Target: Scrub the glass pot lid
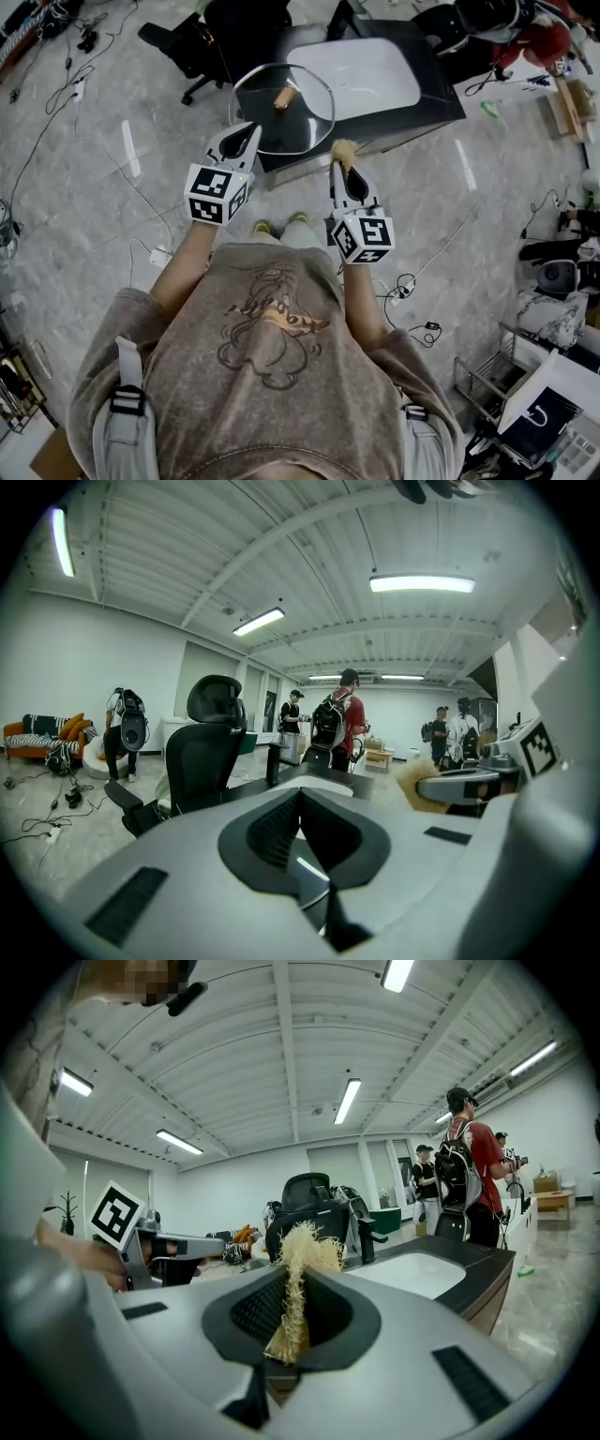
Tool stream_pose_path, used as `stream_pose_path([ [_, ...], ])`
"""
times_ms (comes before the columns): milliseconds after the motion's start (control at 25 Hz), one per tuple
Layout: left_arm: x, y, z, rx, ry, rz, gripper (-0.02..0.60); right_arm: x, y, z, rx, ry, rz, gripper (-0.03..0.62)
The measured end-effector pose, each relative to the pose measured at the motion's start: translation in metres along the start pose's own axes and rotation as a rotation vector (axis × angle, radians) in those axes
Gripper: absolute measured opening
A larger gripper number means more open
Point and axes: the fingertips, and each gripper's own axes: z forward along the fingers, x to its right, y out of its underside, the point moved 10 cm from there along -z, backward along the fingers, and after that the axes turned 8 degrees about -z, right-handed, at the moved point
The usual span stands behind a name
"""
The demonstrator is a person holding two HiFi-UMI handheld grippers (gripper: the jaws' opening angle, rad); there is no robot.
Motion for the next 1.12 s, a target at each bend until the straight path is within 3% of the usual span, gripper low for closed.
stream_pose_path([
  [320, -0.017, -0.004, 0.042, -0.022, -0.024, -0.017, 0.017, 0.033, -0.010, 0.049, 0.004, -0.040, -0.017, 0.040],
  [560, -0.030, -0.012, 0.075, -0.023, -0.086, -0.026, 0.017, 0.063, -0.016, 0.097, -0.009, -0.118, -0.031, 0.040],
  [960, -0.041, -0.015, 0.137, -0.104, -0.136, -0.066, 0.020, 0.112, -0.022, 0.168, -0.031, -0.250, -0.041, 0.040],
  [1040, -0.044, -0.020, 0.146, -0.085, -0.164, -0.111, 0.077, 0.123, -0.023, 0.176, -0.036, -0.269, -0.042, 0.040],
  [1120, -0.045, -0.024, 0.153, -0.091, -0.180, -0.121, 0.077, 0.133, -0.024, 0.180, -0.041, -0.278, -0.040, 0.040],
])
